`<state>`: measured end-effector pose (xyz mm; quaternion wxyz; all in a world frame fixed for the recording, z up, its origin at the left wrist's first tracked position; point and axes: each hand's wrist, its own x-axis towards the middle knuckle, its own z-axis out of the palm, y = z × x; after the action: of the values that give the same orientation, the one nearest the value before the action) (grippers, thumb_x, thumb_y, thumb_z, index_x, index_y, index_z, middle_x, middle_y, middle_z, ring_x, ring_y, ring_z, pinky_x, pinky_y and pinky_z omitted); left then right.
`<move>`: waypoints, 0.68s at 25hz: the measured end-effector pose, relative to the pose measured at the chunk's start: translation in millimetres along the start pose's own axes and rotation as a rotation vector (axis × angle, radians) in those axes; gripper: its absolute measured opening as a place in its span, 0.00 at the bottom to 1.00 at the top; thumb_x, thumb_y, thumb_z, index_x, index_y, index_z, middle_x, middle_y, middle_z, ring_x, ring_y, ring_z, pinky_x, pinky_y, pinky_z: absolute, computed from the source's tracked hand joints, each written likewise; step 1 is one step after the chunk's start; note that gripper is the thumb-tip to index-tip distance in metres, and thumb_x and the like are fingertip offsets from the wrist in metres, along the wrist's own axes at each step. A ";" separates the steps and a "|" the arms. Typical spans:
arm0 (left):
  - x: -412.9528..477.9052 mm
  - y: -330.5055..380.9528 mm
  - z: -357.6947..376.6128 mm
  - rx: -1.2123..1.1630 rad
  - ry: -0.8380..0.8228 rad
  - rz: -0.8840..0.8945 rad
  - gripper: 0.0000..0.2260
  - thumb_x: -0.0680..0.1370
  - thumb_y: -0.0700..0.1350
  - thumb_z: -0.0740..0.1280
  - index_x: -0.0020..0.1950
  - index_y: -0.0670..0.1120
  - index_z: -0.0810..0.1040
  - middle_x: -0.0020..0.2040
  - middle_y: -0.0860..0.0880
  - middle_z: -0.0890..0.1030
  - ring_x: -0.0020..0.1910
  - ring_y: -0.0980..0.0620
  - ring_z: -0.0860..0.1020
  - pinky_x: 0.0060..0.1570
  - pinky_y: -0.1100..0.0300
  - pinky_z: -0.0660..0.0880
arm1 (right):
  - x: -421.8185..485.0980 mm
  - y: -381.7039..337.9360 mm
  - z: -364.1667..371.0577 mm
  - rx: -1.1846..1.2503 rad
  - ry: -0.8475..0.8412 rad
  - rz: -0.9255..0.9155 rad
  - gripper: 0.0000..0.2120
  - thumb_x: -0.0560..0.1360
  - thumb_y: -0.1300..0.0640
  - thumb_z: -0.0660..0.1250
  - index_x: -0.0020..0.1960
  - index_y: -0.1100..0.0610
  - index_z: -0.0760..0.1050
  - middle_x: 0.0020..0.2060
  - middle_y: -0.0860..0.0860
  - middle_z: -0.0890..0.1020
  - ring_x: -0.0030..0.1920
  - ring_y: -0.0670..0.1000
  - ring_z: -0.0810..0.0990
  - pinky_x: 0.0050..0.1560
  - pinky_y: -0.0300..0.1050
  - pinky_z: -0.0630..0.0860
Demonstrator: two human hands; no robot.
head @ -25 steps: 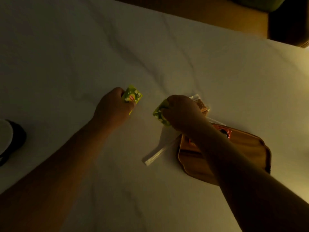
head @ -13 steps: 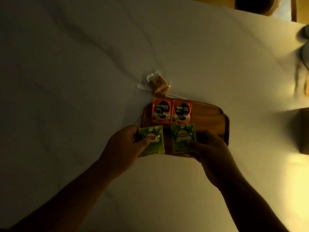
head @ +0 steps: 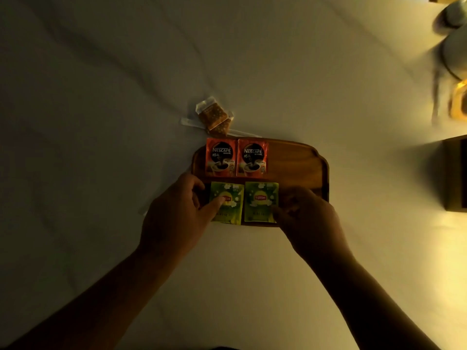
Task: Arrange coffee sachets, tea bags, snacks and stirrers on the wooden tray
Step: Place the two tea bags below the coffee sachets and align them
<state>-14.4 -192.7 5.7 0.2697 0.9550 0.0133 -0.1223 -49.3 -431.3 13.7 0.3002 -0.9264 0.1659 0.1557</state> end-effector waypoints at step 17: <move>-25.3 -22.5 42.2 0.237 0.056 0.555 0.17 0.82 0.51 0.66 0.66 0.44 0.79 0.72 0.43 0.76 0.74 0.42 0.70 0.69 0.45 0.72 | -14.2 33.4 45.9 -0.334 0.130 -0.636 0.21 0.79 0.50 0.64 0.70 0.53 0.76 0.72 0.59 0.74 0.76 0.63 0.66 0.73 0.66 0.65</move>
<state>-50.5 -194.4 -34.5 0.1791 0.9501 -0.2549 -0.0183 -84.0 -425.9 -33.0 0.1669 -0.9759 -0.1393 0.0202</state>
